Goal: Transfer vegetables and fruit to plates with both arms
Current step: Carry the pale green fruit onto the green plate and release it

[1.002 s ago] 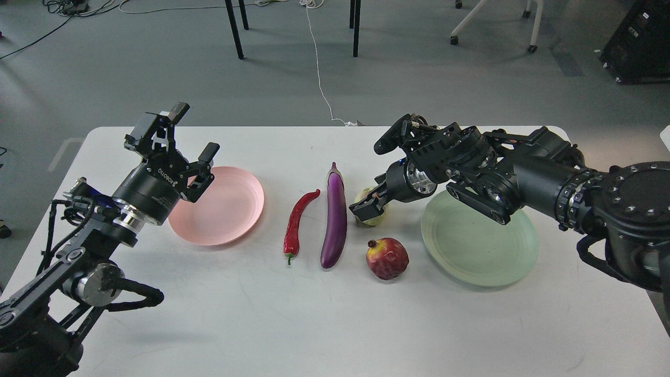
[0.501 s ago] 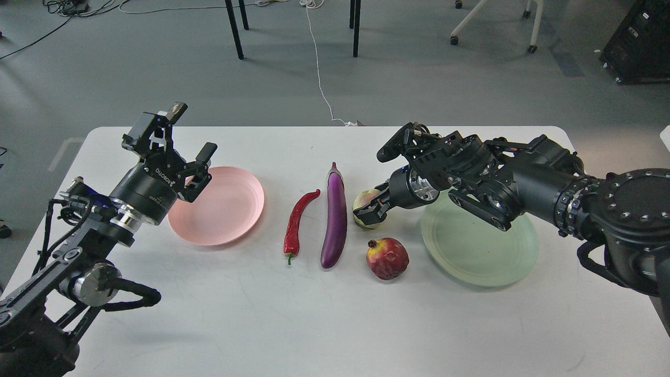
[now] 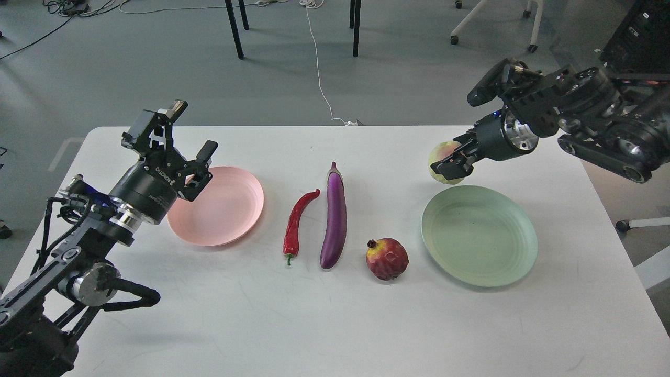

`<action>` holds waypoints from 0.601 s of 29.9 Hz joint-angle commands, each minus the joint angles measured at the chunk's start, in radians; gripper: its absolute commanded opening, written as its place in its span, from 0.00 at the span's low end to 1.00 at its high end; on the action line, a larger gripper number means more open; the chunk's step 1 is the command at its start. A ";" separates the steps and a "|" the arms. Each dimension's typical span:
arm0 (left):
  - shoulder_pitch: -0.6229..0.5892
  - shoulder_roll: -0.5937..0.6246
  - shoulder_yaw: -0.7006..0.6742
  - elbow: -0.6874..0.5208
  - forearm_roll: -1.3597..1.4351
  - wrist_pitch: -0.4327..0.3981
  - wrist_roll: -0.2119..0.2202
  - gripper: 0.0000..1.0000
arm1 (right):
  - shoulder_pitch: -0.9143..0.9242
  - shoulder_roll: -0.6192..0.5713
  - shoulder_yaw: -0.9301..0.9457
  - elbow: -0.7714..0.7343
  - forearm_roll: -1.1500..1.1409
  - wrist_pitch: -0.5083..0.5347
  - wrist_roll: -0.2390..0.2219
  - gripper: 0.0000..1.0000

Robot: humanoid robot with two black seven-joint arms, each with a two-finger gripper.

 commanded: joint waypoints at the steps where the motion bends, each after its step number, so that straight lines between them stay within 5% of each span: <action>1: 0.000 -0.007 0.003 -0.002 0.000 -0.001 0.000 0.98 | -0.030 -0.076 -0.020 0.025 -0.002 -0.004 0.000 0.45; 11: 0.000 0.001 0.006 -0.023 0.000 -0.001 0.000 0.98 | -0.163 -0.070 -0.011 -0.044 -0.002 -0.064 0.000 0.55; 15: 0.000 0.002 0.004 -0.026 0.000 0.001 0.000 0.98 | -0.169 -0.065 -0.011 -0.048 -0.002 -0.064 0.000 0.89; 18: 0.000 0.002 0.001 -0.026 0.000 0.001 0.000 0.98 | -0.169 -0.069 -0.011 -0.047 -0.002 -0.061 0.000 0.94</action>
